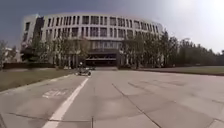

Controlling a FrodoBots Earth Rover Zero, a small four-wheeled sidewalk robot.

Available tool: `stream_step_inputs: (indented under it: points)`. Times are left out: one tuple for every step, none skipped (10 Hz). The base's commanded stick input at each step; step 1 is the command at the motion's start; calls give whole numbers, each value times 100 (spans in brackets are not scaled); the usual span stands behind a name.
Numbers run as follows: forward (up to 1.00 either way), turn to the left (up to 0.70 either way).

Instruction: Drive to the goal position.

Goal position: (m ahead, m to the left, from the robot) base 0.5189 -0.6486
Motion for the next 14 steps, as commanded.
stream_step_inputs:
  points:
    - [70, 0]
    - [70, 0]
    - [70, 0]
    - [70, 0]
    - [70, 0]
    - [70, 0]
    - [70, 0]
    - [70, 0]
    - [70, 0]
    - [70, 0]
    - [70, 0]
    - [70, -22]
    - [70, -35]
    - [70, -35]
